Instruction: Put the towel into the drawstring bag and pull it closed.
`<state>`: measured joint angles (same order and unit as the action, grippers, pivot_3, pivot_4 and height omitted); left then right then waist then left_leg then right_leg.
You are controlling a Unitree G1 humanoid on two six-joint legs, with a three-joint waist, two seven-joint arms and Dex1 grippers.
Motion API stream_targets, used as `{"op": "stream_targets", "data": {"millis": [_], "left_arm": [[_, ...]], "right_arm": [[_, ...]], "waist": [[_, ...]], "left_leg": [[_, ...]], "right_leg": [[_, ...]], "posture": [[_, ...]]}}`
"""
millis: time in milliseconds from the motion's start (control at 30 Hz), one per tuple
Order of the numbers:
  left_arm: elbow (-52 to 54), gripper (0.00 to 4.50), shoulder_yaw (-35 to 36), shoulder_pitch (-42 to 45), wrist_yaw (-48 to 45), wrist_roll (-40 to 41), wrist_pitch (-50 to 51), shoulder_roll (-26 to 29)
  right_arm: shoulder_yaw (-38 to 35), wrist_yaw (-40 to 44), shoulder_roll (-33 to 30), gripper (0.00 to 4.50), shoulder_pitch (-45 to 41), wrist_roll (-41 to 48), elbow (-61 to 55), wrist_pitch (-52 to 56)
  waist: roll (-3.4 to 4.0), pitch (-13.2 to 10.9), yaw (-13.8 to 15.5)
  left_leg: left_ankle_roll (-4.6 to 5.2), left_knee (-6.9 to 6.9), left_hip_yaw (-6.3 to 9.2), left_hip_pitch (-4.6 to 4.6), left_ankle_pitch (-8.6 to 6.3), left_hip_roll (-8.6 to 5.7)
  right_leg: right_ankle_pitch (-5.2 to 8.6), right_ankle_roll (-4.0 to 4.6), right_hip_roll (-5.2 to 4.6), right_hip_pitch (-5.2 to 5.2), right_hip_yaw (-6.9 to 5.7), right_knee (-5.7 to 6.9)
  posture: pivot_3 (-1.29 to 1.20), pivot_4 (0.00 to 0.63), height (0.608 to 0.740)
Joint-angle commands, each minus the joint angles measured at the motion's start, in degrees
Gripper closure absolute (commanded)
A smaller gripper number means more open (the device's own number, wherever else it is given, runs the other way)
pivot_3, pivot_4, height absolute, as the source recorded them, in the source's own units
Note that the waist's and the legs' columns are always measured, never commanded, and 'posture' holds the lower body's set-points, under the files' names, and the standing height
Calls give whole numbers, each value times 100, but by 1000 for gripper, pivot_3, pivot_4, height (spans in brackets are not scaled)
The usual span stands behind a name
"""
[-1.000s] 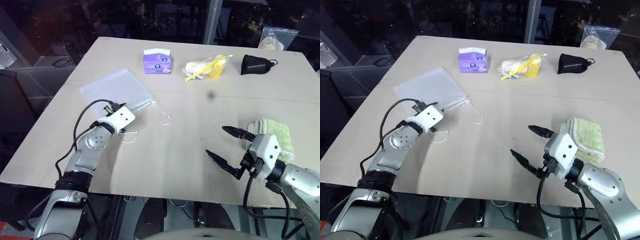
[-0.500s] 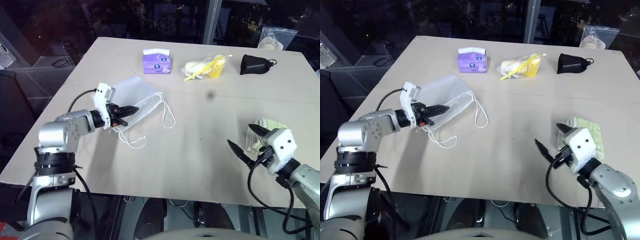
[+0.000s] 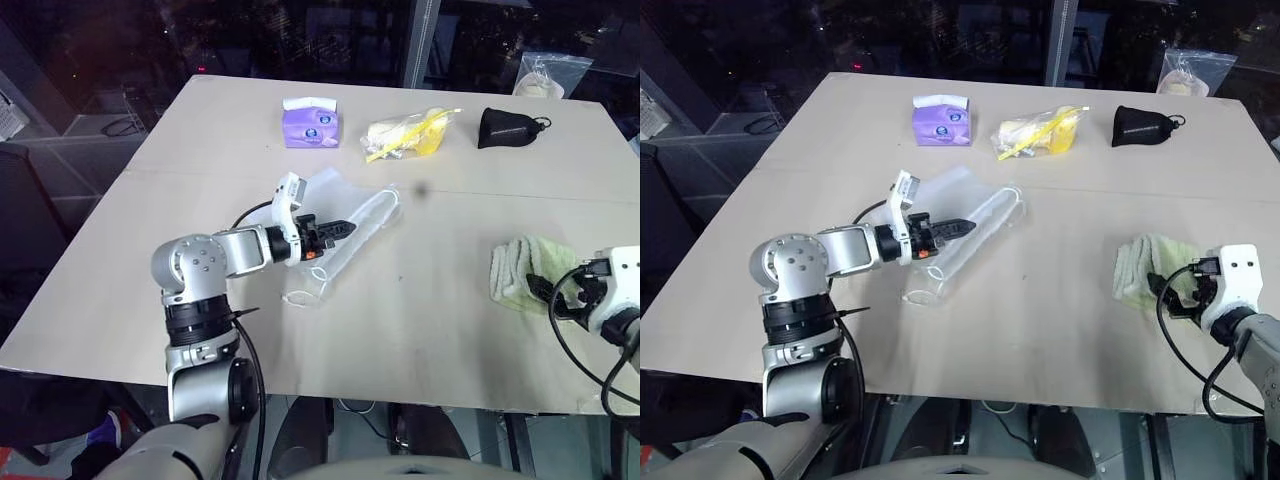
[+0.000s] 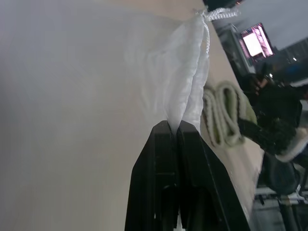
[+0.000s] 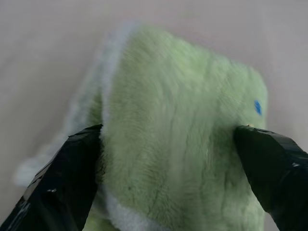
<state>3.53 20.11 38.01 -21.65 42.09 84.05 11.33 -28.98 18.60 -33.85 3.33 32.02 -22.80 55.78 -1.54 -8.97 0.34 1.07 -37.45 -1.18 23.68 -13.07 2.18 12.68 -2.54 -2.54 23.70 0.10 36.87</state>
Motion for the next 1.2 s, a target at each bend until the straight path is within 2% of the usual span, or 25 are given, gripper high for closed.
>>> {"op": "stream_targets", "data": {"millis": [33,133,267,333,533,767,867,1067,1200], "left_arm": [[225,4472,-58,-94,177,35,-189,-217],[342,4472,-93,-216,228,79,-179,-277],[356,4472,-117,-272,254,89,-212,-289],[366,4472,-131,-290,253,92,-220,-274],[351,4472,-160,-308,231,116,-263,-268],[356,4472,-227,-363,230,141,-348,-268],[354,4472,-252,-365,228,148,-383,-259],[293,4472,-346,-354,187,132,-455,-199],[259,4472,-436,-345,154,129,-468,-176]], "right_arm": [[-367,-195,-35,0,-293,135,27,180],[-504,36,-194,0,-308,488,-570,323],[-887,619,-208,0,3,1712,-1376,659],[-1046,709,-211,0,205,2021,-1525,676],[-1143,-188,-132,0,0,1467,-695,415],[-1153,-811,195,0,-543,1143,376,98],[-748,-837,197,0,-627,863,832,127],[422,218,-57,0,-313,797,1022,272],[1405,516,-183,0,-481,-43,1958,-349]], "waist": [[5,2,13],[7,1,9],[7,0,20],[7,0,42],[7,1,28],[7,1,27],[8,1,24],[8,1,-6],[-40,30,-131]], "left_leg": [[0,0,-2,0,0,-1],[0,0,-5,2,0,-3],[0,2,1,5,0,-2],[0,2,8,5,-1,-1],[1,-10,-10,4,0,-7],[1,-7,-10,3,0,-7],[1,0,-9,3,0,-5],[1,2,-8,2,0,-4],[1,1,-8,-11,0,-1]], "right_leg": [[0,0,0,0,2,0],[0,-1,-1,1,6,-3],[0,-1,0,3,1,-4],[0,-2,1,1,-5,-4],[13,19,-1,0,21,-6],[9,15,8,2,31,-5],[0,-1,10,3,31,-6],[0,-1,12,3,30,-6],[2,-1,18,-4,34,-6]], "posture": [[0,150,740],[0,150,740],[0,150,740],[0,150,740],[0,150,740],[0,150,740],[0,150,740],[0,150,740],[0,150,740]]}}
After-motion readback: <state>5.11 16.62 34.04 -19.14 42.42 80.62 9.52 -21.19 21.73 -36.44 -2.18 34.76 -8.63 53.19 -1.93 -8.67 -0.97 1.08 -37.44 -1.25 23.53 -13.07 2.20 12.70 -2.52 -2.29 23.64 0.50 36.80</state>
